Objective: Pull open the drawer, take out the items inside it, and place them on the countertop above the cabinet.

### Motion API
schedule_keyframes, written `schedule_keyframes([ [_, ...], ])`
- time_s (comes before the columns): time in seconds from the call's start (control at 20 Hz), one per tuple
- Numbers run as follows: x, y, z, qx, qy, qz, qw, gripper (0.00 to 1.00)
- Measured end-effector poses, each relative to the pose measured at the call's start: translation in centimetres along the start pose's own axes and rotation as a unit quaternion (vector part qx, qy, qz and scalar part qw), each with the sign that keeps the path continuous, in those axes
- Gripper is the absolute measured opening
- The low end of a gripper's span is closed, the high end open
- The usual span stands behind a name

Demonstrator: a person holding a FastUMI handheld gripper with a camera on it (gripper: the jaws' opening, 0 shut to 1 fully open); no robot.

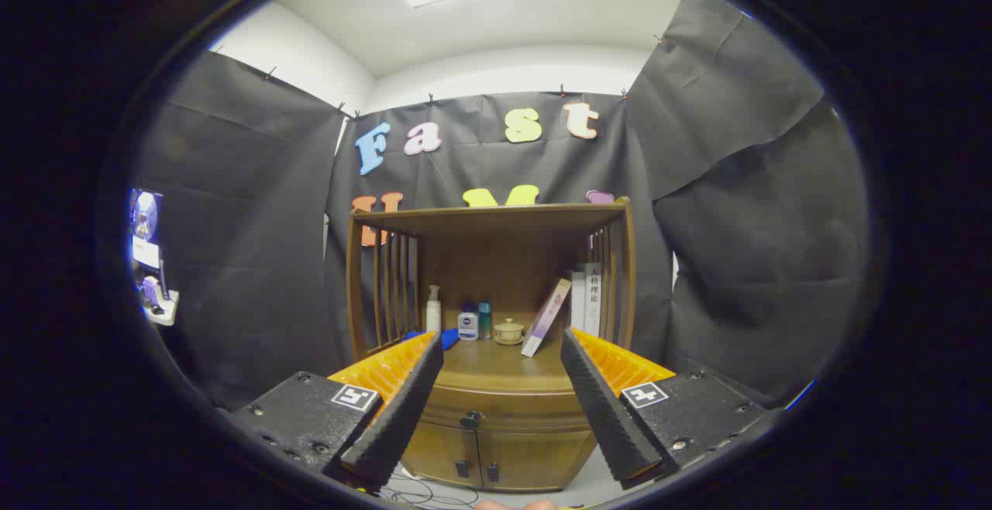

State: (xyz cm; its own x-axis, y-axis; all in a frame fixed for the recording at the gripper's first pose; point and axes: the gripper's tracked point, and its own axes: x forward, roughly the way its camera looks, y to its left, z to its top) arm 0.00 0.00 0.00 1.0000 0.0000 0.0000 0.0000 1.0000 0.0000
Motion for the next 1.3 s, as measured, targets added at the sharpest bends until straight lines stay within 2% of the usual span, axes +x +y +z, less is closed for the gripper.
schedule_keyframes([
  [0.7,0.8,-0.7,-0.1,0.014,0.0,-0.015,1.0,0.99],
  [1.3,3.3,-4.0,-1.6,0.028,-0.01,-0.028,0.999,0.99],
])
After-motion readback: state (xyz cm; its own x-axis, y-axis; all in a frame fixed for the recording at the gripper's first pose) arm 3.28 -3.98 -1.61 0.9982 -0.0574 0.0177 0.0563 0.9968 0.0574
